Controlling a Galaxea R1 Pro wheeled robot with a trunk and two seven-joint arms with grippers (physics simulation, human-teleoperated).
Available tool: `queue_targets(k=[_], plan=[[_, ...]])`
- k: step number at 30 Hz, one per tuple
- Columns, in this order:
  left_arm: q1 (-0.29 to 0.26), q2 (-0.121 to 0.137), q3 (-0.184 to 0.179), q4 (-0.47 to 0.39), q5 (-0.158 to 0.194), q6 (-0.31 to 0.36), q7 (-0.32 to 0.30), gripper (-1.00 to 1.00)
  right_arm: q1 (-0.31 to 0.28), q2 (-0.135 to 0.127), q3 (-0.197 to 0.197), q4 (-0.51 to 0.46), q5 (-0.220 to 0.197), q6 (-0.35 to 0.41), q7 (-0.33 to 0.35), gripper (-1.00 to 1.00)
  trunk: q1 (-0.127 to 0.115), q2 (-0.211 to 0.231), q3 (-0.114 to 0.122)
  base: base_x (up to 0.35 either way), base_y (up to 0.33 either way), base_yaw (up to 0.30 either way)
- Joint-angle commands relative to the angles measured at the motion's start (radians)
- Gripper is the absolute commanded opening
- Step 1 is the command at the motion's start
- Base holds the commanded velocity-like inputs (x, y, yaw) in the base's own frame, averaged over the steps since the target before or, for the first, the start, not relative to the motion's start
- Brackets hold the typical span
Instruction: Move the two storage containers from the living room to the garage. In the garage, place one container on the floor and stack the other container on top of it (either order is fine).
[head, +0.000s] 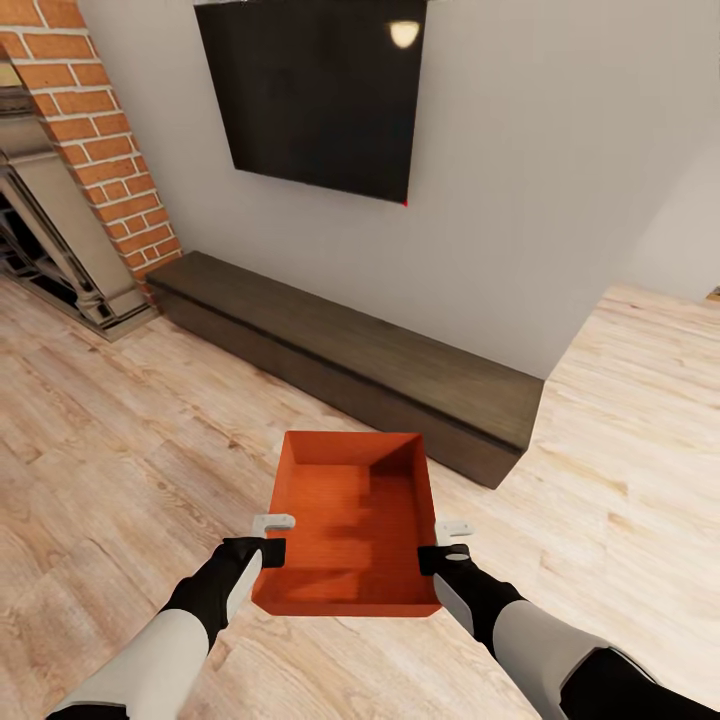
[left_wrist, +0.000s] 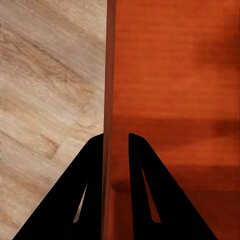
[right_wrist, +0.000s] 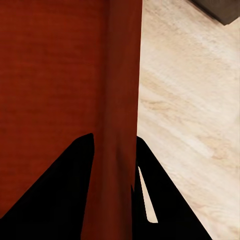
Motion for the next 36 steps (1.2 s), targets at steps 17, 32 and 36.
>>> queue_targets(k=[17, 32, 36], plan=[[-0.001, 0.0, 0.0, -0.042, -0.007, 0.007, 0.011, -1.0, 0.0, -0.001, 0.032, 0.001, -0.035, 0.006, -0.001, -1.0, -0.065, 0.119, 0.052, 0.0, 0.0, 0.0], [0.0, 0.0, 0.0, -0.04, -0.007, 0.007, 0.014, -1.0, 0.0, -0.001, 0.032, 0.001, -0.035, 0.002, 0.0, -1.0, -0.123, 0.224, 0.099, 0.0, 0.0, 0.0], [0.0, 0.0, 0.0, -0.04, -0.007, 0.006, 0.014, -1.0, -0.001, 0.0, 0.032, 0.001, -0.035, -0.002, 0.0, -1.0, -0.138, 0.252, 0.112, 0.0, 0.0, 0.0]])
